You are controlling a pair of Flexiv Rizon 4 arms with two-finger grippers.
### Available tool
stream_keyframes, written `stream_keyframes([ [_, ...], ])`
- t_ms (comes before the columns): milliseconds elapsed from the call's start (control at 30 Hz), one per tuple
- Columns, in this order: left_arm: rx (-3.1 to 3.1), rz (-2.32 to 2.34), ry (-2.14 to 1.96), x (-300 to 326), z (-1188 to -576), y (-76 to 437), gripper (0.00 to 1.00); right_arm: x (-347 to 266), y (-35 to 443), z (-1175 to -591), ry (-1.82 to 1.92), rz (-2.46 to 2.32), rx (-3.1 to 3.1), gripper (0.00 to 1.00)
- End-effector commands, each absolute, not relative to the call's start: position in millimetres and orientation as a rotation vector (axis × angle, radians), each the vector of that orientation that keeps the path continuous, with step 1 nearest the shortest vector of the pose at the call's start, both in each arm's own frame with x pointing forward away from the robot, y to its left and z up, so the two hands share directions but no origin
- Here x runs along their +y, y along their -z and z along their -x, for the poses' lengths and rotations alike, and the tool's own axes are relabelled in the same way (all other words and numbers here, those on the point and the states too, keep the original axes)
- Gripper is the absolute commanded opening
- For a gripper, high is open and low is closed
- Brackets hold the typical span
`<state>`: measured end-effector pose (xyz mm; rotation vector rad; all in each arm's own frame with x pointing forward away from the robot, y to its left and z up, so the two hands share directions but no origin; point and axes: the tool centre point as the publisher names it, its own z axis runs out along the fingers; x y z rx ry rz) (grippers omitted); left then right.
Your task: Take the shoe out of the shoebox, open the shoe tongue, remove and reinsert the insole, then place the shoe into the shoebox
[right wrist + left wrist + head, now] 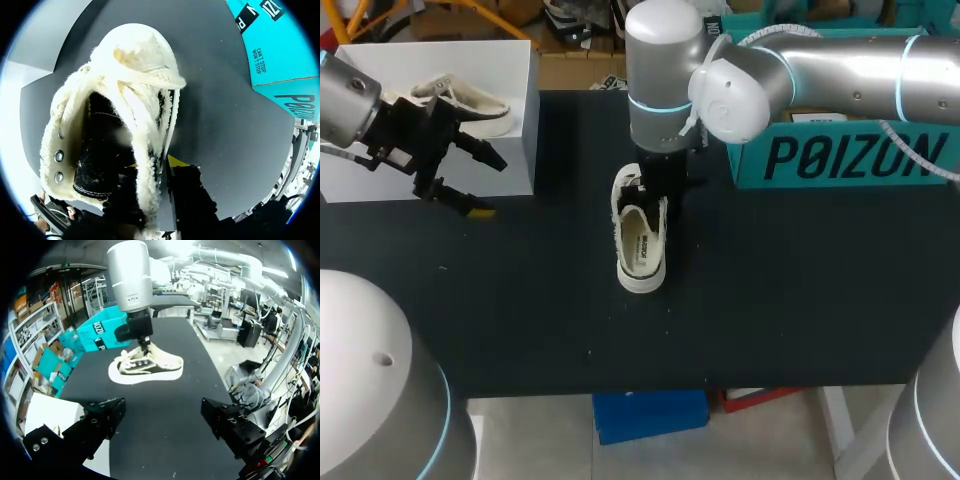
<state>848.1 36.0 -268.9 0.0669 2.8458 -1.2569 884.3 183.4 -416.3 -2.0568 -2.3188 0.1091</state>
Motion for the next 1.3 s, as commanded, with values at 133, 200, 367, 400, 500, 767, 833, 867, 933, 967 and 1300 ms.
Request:
stream_keyframes([
  [133, 2.847, -0.065, 1.25, 35.7, -846.8, 268.5, 1.0, 185.6, 418.3, -887.0, -0.118, 2.055, -2.318, 0.0],
  [200, 2.847, -0.065, 1.25, 35.7, -846.8, 268.5, 1.0, 185.6, 418.3, -887.0, -0.118, 2.055, -2.318, 0.0],
  [367, 2.847, -0.065, 1.25, 35.7, -846.8, 268.5, 1.0, 185.6, 418.3, -887.0, -0.118, 2.055, -2.318, 0.0],
  [400, 2.847, -0.065, 1.25, 35.7, -846.8, 268.5, 1.0, 185.6, 418.3, -887.0, -0.118, 2.055, -2.318, 0.0],
  [500, 2.847, -0.065, 1.25, 35.7, -846.8, 268.5, 1.0, 185.6, 418.3, -887.0, -0.118, 2.055, -2.318, 0.0],
  [767, 2.847, -0.065, 1.25, 35.7, -846.8, 268.5, 1.0, 190.5, 400.4, -889.0, -0.123, 1.992, -2.403, 0.0],
  [833, 2.847, -0.065, 1.25, 35.7, -846.8, 268.5, 1.0, 193.0, 377.3, -891.5, -0.112, 1.945, -2.469, 0.0],
  [867, 2.847, -0.065, 1.25, 35.7, -846.8, 268.5, 1.0, 192.6, 362.7, -894.2, -0.098, 1.923, -2.501, 0.0],
  [933, 2.847, -0.065, 1.25, 35.7, -846.8, 268.5, 1.0, 194.5, 330.0, -897.8, -0.059, 1.854, -2.552, 0.0],
  [967, 2.847, -0.065, 1.25, 35.7, -846.8, 268.5, 1.0, 195.6, 313.3, -899.1, -0.054, 1.804, -2.597, 0.0],
  [1300, 2.847, -0.065, 1.25, 35.7, -846.8, 268.5, 1.0, 193.4, 182.8, -920.0, 0.049, 1.331, -2.93, 0.0],
])
